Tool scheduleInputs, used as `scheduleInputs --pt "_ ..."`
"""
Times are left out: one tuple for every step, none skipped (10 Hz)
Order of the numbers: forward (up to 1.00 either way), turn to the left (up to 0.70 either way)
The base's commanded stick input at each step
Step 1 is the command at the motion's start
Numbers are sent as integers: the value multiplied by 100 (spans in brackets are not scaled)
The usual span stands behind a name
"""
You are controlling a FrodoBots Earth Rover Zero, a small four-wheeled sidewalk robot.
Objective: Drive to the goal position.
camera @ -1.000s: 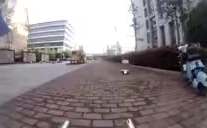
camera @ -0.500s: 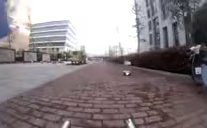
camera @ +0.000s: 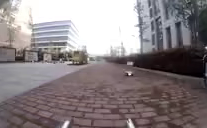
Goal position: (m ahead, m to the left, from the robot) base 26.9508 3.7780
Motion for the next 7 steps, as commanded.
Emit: scheduleInputs --pt "70 -7" --pt "70 -7" --pt "70 -7" --pt "70 -7" --pt "70 -7" --pt "70 -7" --pt "70 -8"
